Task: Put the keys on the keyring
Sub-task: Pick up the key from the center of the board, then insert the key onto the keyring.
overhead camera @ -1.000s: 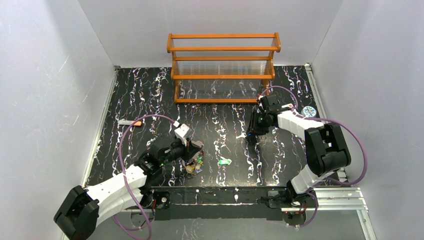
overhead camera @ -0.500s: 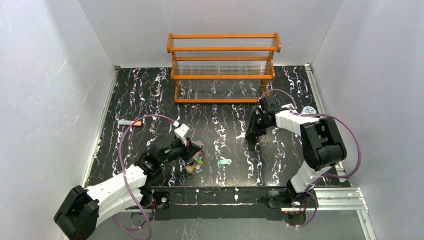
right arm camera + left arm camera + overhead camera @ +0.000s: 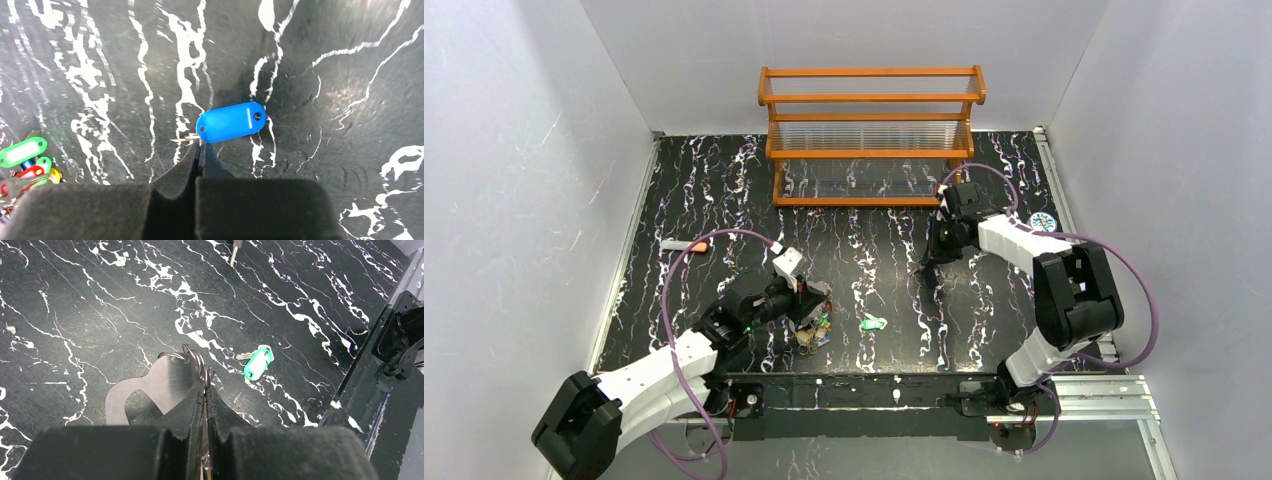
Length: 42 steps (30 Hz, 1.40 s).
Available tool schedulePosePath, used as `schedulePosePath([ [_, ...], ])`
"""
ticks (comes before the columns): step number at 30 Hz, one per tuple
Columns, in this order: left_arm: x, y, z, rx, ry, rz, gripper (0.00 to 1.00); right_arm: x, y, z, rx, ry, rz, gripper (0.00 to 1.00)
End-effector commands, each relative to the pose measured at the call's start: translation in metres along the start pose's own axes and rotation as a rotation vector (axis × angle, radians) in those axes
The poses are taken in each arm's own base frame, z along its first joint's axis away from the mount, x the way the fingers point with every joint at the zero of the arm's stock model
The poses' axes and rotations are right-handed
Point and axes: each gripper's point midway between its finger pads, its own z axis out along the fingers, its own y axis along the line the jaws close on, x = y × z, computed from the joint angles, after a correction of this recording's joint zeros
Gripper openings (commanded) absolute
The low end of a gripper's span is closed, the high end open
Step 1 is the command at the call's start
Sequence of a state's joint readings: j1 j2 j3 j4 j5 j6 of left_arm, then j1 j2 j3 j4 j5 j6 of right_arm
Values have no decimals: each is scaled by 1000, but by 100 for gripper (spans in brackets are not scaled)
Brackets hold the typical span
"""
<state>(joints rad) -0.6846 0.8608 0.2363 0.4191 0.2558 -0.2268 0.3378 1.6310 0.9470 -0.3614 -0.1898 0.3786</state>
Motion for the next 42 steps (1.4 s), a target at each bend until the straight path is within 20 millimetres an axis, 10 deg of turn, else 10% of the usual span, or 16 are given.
schedulePosePath([
  [1,-20,-9,-1,39,-63,46,0,-35,30,-36,-24,-111,-184,1],
  [12,-55,-21,-12,93,-178,237,0,-4,149,-52,-196,-291,-808,1],
  [30,-40,-12,-1,60,-142,154,0,90,193,-70,-777,-39,-978,1],
  [42,-42,-25,5,160,-218,224,0,99,199,-78,-869,-19,-994,1],
])
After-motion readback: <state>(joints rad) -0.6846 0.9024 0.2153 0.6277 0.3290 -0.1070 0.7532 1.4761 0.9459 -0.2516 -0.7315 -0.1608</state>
